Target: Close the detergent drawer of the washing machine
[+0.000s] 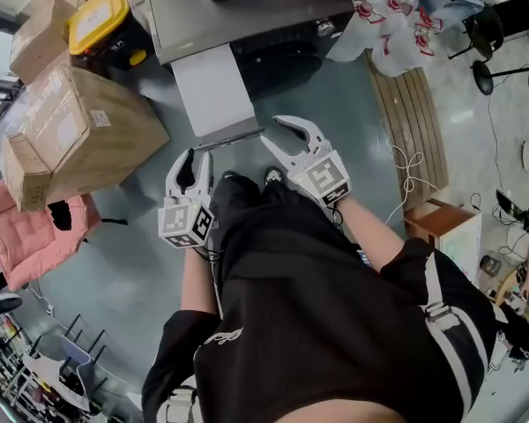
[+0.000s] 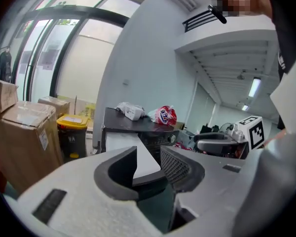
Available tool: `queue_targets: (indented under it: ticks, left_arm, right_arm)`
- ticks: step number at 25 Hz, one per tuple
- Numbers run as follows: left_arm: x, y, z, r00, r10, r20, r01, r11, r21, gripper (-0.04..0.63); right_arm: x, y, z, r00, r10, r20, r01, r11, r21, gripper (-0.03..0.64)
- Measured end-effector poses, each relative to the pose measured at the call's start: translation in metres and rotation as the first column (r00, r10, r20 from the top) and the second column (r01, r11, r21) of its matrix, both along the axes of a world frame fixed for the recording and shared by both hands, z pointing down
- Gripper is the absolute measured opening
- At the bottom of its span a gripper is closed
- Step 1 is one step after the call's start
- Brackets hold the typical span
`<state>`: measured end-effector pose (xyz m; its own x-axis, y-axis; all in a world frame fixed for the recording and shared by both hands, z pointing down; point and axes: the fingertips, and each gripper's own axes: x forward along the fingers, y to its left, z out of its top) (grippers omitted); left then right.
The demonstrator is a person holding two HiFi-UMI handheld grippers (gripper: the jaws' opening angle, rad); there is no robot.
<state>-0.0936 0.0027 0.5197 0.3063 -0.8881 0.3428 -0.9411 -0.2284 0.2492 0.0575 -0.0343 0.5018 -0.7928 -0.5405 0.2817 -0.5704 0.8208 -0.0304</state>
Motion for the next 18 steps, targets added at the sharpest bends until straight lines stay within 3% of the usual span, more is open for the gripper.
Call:
queue_targets:
  ticks: [2, 7, 14, 18]
  left_arm:
    - [-0.004, -0.001, 0.010, 1.000, -0.023, 0.005, 0.023, 1.000, -0.021, 0.156]
    - [-0.012, 0.003, 0.039, 0.995, 0.007, 0.096, -0.002, 0.999, -0.054, 0.161]
    - [-0.023, 0.008, 0.095, 0.997, 0.012, 0.080, 0.003, 0.985, -0.174, 0.201]
    - [-0.026, 0.005, 0.108, 0.998, 0.016, 0.067, -0.003, 0.982, -0.190, 0.224]
  right_arm:
    - [0.000, -0.001, 0.016, 0.999, -0.029, -0.022, 0.028, 0.999, -0.021, 0.170]
    - [-0.006, -0.003, 0.052, 0.997, -0.070, -0.029, 0.067, 0.994, -0.084, 0.170]
    - [-0.004, 0.000, 0.103, 0.992, -0.091, -0.089, 0.074, 0.981, -0.179, 0.172]
    - [-0.004, 0.002, 0.117, 0.993, -0.077, -0.095, 0.054, 0.974, -0.219, 0.170]
